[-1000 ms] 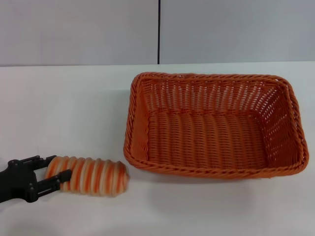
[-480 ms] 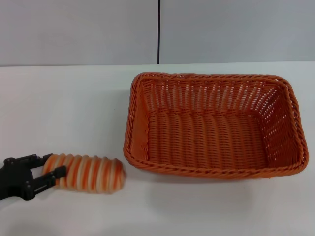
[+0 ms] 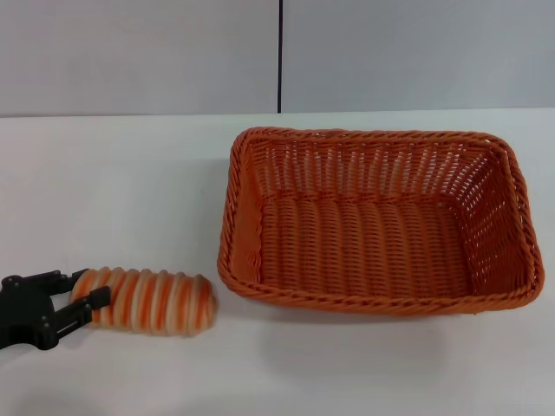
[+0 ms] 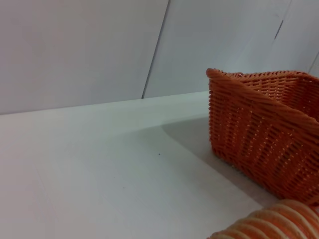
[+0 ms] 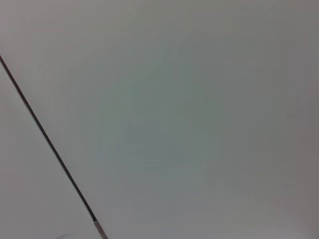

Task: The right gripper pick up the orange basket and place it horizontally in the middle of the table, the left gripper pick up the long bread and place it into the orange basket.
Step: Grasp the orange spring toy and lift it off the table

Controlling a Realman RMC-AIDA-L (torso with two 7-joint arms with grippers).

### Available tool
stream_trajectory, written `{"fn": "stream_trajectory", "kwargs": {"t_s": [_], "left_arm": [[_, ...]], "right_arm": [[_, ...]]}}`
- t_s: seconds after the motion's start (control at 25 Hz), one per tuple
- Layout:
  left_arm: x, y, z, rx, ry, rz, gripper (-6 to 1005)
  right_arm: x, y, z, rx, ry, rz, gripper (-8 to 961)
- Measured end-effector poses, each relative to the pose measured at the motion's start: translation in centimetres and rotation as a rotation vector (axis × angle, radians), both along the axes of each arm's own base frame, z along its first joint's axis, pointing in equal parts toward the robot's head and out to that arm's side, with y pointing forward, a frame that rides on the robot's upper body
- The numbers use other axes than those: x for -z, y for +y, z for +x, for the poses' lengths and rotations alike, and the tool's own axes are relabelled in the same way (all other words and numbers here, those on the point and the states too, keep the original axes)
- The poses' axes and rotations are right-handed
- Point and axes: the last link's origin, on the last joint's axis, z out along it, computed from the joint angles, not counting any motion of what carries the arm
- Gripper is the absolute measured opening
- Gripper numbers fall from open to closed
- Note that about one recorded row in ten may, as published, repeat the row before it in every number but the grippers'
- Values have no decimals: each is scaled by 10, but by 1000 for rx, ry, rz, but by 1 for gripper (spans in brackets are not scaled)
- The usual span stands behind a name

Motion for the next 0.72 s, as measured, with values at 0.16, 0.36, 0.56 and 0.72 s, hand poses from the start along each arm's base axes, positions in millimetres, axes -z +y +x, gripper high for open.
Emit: {"fn": "stream_trajectory", "kwargs": {"t_s": [0.16, 0.36, 0.56, 0.72], "left_arm": [[-1, 1, 1, 0, -3, -2, 393], [-1, 2, 1, 3, -3, -3, 366], [-1, 3, 2, 4, -3, -5, 320], [-1, 2, 2, 3, -4, -9, 294]], "right_arm": [[0, 1, 0, 2, 0, -1, 600], [0, 3, -1, 0, 0, -1, 600], [0, 4, 0, 7, 1, -3, 600], [1, 5, -1, 6, 1, -4, 600]]}}
